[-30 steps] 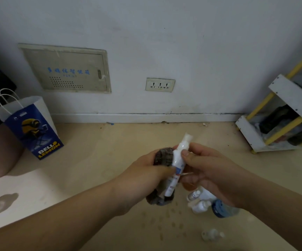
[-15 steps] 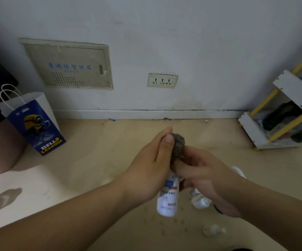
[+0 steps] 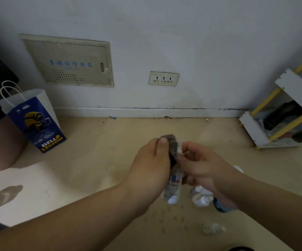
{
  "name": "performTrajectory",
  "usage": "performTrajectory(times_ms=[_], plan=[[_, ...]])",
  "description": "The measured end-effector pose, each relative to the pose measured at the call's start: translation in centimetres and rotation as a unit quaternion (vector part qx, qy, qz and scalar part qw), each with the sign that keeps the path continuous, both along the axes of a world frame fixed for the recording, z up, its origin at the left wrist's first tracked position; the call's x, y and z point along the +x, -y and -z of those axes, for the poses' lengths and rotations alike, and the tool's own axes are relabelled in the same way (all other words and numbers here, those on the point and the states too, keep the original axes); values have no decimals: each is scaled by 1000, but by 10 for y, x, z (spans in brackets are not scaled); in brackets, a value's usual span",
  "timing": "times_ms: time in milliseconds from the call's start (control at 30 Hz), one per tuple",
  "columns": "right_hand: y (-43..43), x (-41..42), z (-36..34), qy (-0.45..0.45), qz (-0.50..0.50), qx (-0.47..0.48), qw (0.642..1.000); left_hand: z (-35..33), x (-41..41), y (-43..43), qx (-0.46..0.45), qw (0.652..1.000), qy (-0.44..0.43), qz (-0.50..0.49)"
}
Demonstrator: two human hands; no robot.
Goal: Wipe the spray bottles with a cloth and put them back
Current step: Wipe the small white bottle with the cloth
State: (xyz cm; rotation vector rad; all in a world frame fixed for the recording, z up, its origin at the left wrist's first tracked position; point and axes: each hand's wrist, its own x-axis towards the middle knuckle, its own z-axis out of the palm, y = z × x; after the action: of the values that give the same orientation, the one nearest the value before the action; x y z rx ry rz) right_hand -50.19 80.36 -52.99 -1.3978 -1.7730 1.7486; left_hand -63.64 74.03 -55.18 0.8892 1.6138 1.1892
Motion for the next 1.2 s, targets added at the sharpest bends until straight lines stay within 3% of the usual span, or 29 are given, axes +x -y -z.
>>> performTrajectory(times_ms=[100,200,300,367,433,567,733,833,900,967,1067,1133,1200], plan=[[-9,1,-5,-12,97,-63,993,6,14,13,89,983,-140,76],[-17,2,-7,-43,135,-66,988,29,12,19,62,984,-145,84],[-22,4,-11,-59,157,-52,985,37,3,11,-16,1000,0,9],[-20,4,-10,-79,155,-71,982,26,1,7,-89,983,159,-32],[-13,4,-8,-103,142,-90,980,14,1,7,-120,958,259,-3],[-10,2,-10,-118,88,-89,985,1,-12,4,-133,952,275,-16],[-31,14,-23,-60,26,48,997,-2,-19,1,-155,938,305,-54],[-34,18,-20,-60,24,84,994,-6,-19,2,-156,935,314,-47],[-33,17,-18,-42,18,102,994,-6,-18,2,-162,953,256,-31],[-30,15,-16,-7,18,128,992,-7,-15,1,-141,980,141,-26],[-25,10,-14,50,21,159,986,-7,-5,3,-19,999,-31,-3],[-19,4,-11,64,19,148,987,-4,2,5,93,981,-158,64],[-13,-1,-9,38,27,107,993,0,6,8,127,950,-260,114]])
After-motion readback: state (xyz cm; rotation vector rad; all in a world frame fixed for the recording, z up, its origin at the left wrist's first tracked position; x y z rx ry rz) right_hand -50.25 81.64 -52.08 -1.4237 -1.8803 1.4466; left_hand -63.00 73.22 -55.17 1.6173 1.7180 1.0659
